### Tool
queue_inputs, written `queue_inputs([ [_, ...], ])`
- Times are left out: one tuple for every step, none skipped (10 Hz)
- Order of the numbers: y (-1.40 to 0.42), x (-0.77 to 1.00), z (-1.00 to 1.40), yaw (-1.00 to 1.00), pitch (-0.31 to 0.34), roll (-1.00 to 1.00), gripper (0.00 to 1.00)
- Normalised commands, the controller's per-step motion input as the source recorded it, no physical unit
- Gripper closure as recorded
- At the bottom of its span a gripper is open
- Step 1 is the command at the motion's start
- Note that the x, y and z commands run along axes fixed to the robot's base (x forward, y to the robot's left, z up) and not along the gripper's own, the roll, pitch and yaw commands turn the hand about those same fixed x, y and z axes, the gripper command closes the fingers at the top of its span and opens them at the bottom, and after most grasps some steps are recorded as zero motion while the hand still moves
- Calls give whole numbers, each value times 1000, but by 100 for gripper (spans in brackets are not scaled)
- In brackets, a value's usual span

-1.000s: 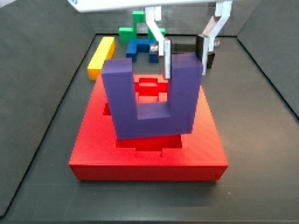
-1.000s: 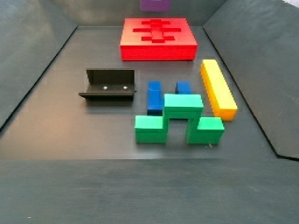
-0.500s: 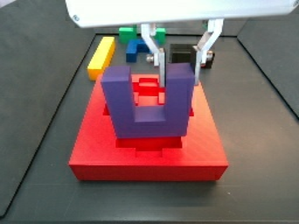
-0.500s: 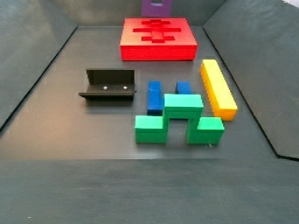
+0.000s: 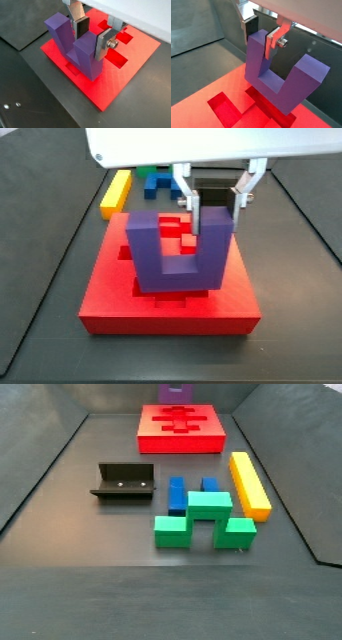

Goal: Pick up the purple object. Move up. Place the purple object on the fixture. Regrasp the purple object. Move to above the board. Insert the purple object.
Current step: Insert the purple object.

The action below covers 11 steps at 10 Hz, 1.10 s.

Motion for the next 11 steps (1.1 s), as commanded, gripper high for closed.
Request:
queue_inputs([
  [-29,106,-6,363,44,116,100],
  [0,0,-57,37,66,277,100],
  [0,0,-109,-97,101,491,100],
  [-26,0,-91,-177,121,500,100],
  [-134,0,-17,-231,126,420,100],
  [-171,0,-40,-109,74,319,100],
  [-191,0,-114,-37,26,244,100],
  [-194,0,-106,-46,19,207,100],
  [-109,0,-106,0,10,133,100],
  [-40,80,-129,0,7,74,100],
  [-6,166,-143,0,26,93,100],
])
